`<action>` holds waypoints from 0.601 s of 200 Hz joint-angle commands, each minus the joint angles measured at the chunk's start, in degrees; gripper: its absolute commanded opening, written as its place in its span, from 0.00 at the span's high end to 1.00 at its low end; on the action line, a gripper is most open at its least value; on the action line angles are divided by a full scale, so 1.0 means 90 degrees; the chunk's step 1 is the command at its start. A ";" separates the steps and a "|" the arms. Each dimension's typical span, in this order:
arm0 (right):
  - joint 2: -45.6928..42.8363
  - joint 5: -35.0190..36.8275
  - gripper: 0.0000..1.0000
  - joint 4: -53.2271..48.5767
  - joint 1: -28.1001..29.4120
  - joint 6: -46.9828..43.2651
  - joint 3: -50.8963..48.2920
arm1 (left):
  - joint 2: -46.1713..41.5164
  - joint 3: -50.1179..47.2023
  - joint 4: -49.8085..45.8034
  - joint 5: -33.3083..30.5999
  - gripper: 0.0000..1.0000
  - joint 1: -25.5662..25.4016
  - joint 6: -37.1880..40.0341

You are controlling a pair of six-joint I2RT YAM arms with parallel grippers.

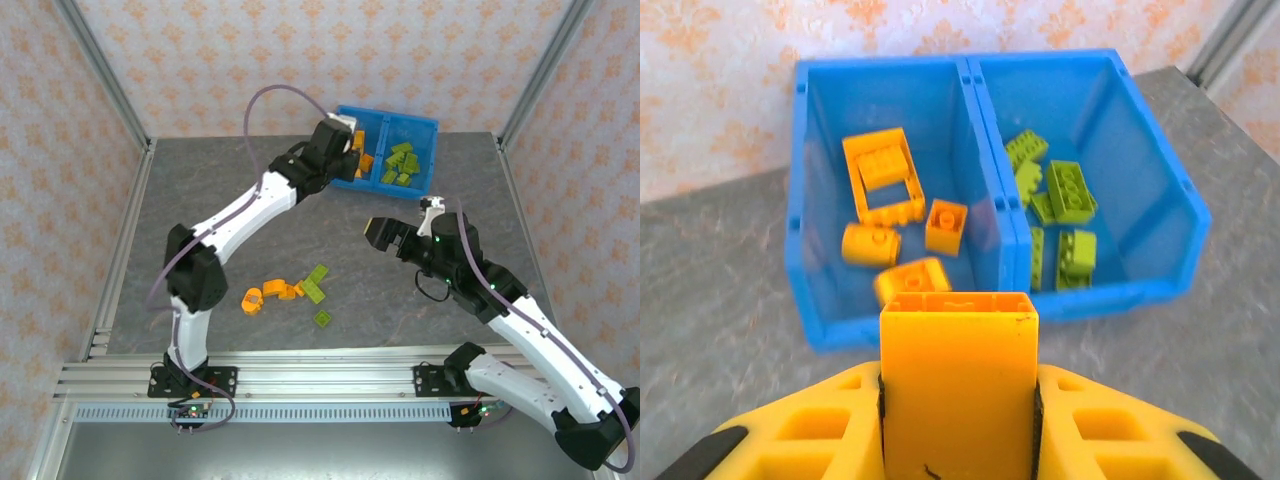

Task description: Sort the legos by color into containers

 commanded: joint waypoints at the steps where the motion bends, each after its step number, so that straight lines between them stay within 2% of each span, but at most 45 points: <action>1: -0.0084 0.0198 0.00 0.0022 0.0024 -0.0079 0.0073 | 0.1126 0.1028 -0.0020 -0.0175 0.69 0.0229 0.0220; 40: -0.0097 0.0259 0.00 -0.0088 0.0017 -0.0147 0.0070 | 0.2920 0.3435 -0.0398 -0.0146 0.69 0.0344 0.0267; 59: -0.0091 0.0269 0.00 -0.0088 0.0022 -0.0161 0.0070 | 0.3550 0.4208 -0.0549 -0.0003 0.67 0.0391 0.0213; 86: -0.0092 0.0239 0.00 -0.0108 0.0017 -0.0185 0.0109 | 0.3734 0.4372 -0.0660 0.0250 0.58 0.0517 -0.0105; 120: -0.0067 0.0222 0.00 -0.0122 0.0017 -0.0191 0.0087 | 0.3315 0.4191 -0.0766 0.0524 0.47 0.0483 -0.0115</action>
